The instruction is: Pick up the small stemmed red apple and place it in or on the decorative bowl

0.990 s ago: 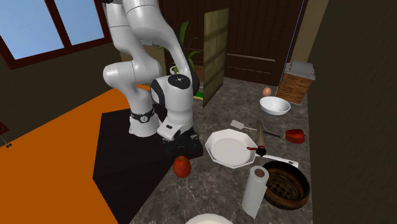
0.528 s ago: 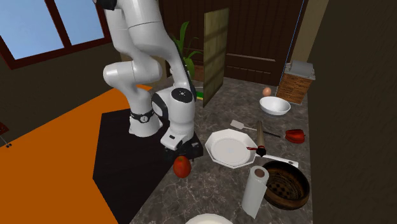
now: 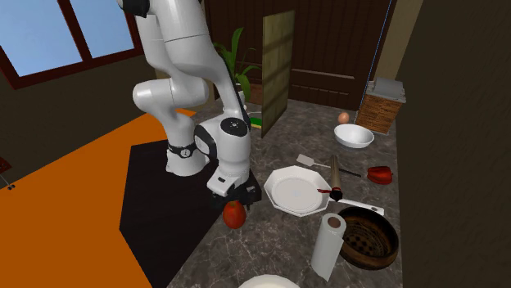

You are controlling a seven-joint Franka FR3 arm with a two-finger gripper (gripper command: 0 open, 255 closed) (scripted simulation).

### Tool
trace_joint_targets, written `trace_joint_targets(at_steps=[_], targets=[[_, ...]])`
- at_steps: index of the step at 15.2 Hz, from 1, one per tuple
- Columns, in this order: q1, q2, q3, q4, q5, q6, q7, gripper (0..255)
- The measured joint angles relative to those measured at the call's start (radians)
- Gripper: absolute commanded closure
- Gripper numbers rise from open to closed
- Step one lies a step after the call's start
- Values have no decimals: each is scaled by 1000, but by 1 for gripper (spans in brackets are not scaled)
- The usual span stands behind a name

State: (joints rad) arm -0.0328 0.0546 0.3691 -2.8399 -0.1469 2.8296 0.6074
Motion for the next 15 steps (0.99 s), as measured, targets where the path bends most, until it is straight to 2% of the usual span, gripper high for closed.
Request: trace_joint_targets(at_steps=[1, 11, 15], targets=[[0, 0, 0, 0, 0, 0, 0, 255], [0, -1, 0, 0, -1, 1, 0, 255], [5, -67, 22, -5, 91, -55, -63, 255]])
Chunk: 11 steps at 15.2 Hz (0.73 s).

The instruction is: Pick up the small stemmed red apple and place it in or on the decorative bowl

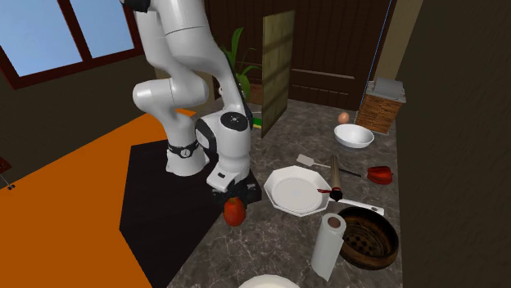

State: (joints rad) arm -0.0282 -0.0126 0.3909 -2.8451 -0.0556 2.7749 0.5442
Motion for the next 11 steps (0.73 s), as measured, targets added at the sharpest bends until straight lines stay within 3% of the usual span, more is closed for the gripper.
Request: trace_joint_targets(at_steps=[6, 11], targets=[[30, -130, -3, -6, 121, -115, -90, 255], [52, -218, -17, 3, 167, -210, -124, 255]])
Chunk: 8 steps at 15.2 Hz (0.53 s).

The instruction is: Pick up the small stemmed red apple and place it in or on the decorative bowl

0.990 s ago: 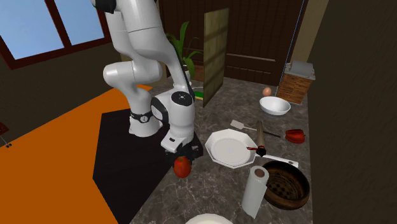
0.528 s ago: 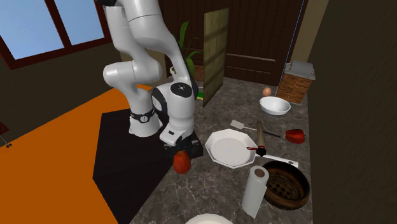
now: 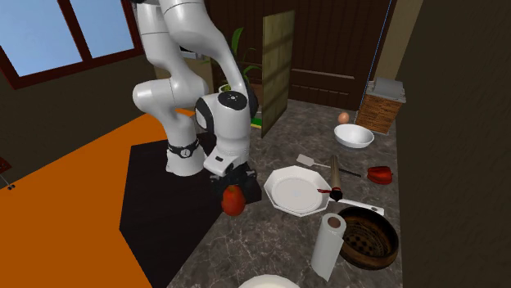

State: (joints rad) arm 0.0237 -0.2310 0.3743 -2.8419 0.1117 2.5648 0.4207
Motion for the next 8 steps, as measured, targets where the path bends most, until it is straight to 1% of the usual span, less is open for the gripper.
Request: trace_joint_targets(at_steps=[8], targets=[[25, -140, -27, 25, 37, -163, -33, 255]])
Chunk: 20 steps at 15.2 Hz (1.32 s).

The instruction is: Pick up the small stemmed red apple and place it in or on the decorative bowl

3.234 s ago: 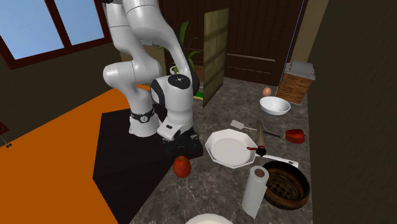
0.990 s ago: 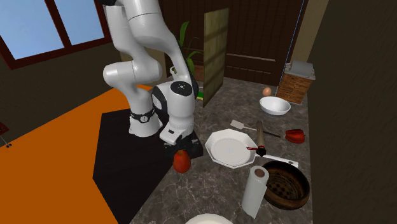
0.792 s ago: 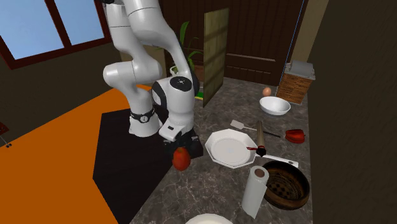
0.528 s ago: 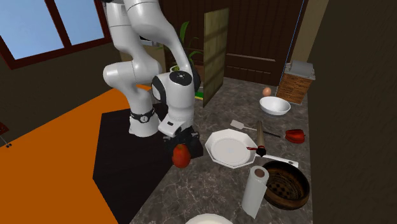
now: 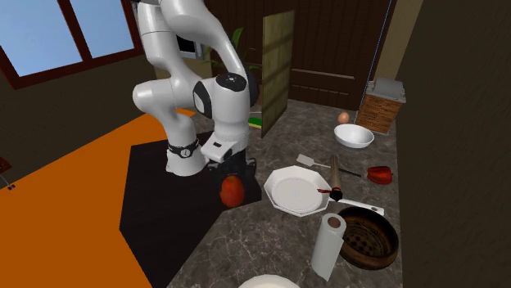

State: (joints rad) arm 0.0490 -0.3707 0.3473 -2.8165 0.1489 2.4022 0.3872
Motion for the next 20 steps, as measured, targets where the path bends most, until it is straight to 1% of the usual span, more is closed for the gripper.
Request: trace_joint_targets(at_steps=[10, 11, 15, 18, 20], targets=[[12, -120, -27, 56, 8, -175, -15, 255], [13, -109, -20, 76, 7, -183, -6, 255], [11, 16, 38, 196, -10, -177, 73, 255], [11, 106, 82, 301, -35, -192, 143, 255], [8, 176, 107, 380, -64, -205, 191, 255]])
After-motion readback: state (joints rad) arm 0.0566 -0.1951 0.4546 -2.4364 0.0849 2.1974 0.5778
